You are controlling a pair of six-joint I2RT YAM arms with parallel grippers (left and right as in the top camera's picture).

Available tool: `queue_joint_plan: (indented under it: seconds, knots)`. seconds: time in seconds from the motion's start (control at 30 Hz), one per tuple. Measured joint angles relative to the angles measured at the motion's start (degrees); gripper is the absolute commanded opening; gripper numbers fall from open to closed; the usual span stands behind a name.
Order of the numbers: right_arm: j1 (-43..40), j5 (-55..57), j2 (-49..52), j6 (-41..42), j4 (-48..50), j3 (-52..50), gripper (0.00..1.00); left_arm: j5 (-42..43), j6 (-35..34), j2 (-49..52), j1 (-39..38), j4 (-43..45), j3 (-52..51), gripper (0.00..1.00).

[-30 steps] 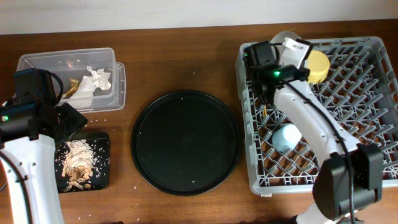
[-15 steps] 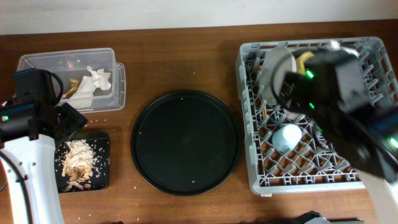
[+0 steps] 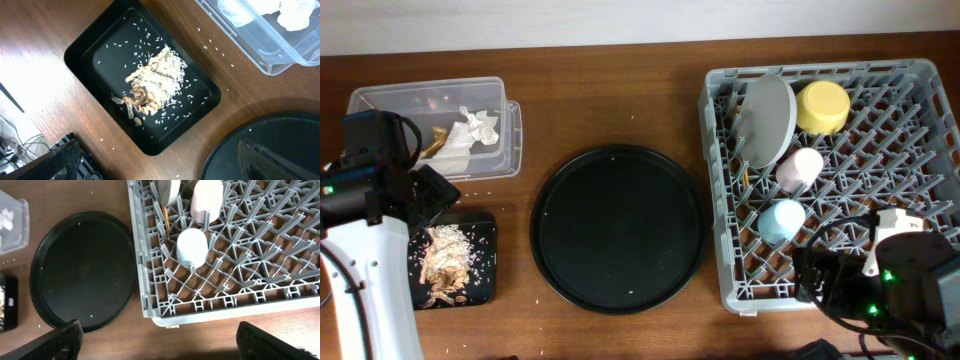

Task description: Sort waste into correct bins and load items into the dishwasher rack

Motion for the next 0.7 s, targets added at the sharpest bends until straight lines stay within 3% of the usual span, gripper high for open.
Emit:
queue_joint_plan:
  seconds: [0.07,0.13,0.2,0.37,0.4,0.6,0.7]
  knots:
    - [-0.8,-1.0,-3.4,-5.3,12.0,-7.4,0.99,0.0,0.0,0.0,0.0,0.1,0.0,0.99]
    - [-4.8,-9.1,-12.2,-17.0,28.8,-22.3,0.99,0.0,0.0,0.0,0.0,0.0,0.0,0.99]
    - [-9.2,-16.1,-22.1,-23.5,42.4,-36.3,0.99,0.0,0.0,0.0,0.0,0.0,0.0,0.99]
    - [-15.3,-24.8,-37.2,-27.8,66.5,-61.3,0.99,0.0,0.0,0.0,0.0,0.0,0.0,0.99]
    - [-17.6,-27.8,-40.0,-28.0,74.9,-67.5,0.99,0.0,0.0,0.0,0.0,0.0,0.0,0.99]
    - [-20.3,-31.1,-46.2,-28.7,95.8,-82.3,0.99,0.0,0.0,0.0,0.0,0.0,0.0,0.99]
    - [-25.0,-31.5,-46.2,-31.3,94.9,-83.9,0.99,0.0,0.0,0.0,0.0,0.0,0.0,0.99]
